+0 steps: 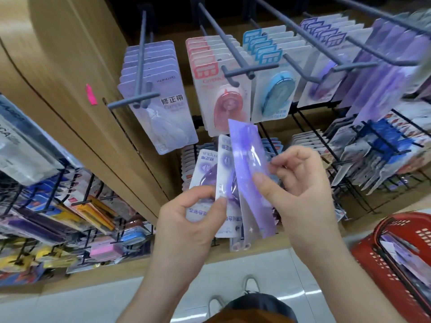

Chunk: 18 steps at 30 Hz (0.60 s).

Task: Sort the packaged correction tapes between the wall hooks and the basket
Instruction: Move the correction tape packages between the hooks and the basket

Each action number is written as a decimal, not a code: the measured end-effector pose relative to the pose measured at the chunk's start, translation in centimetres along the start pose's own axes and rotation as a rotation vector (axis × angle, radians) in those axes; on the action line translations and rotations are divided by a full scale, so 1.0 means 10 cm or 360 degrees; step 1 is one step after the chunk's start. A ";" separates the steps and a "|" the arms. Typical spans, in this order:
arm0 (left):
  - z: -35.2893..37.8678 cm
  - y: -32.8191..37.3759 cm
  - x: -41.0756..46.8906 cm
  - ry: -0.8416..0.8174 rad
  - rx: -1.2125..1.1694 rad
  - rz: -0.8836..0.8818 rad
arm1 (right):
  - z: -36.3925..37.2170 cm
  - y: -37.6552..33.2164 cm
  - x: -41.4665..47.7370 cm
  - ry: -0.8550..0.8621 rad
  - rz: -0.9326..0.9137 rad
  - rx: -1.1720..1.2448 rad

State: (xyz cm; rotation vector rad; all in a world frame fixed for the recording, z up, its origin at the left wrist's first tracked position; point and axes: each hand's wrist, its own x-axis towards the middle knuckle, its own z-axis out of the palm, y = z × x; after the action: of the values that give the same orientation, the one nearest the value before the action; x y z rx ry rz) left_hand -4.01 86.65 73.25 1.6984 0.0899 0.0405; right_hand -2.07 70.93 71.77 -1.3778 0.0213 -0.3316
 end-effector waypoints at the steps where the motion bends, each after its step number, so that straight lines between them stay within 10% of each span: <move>1: -0.01 0.00 -0.01 0.0002 0.0034 0.0022 | -0.05 0.00 0.01 -0.0025 0.0139 0.0003; 7: 0.03 -0.02 -0.07 -0.0077 0.0146 0.0087 | -0.23 -0.06 0.04 -0.0404 0.0621 0.0385; 18: 0.07 0.01 -0.07 -0.0491 0.0368 0.0160 | -0.67 0.01 0.15 0.0228 -0.0041 -0.0354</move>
State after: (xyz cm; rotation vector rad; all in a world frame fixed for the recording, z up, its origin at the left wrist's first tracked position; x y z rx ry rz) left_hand -4.67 85.83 73.32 1.9192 -0.2293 -0.1629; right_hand -2.00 64.21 70.58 -1.5730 0.1636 -0.4597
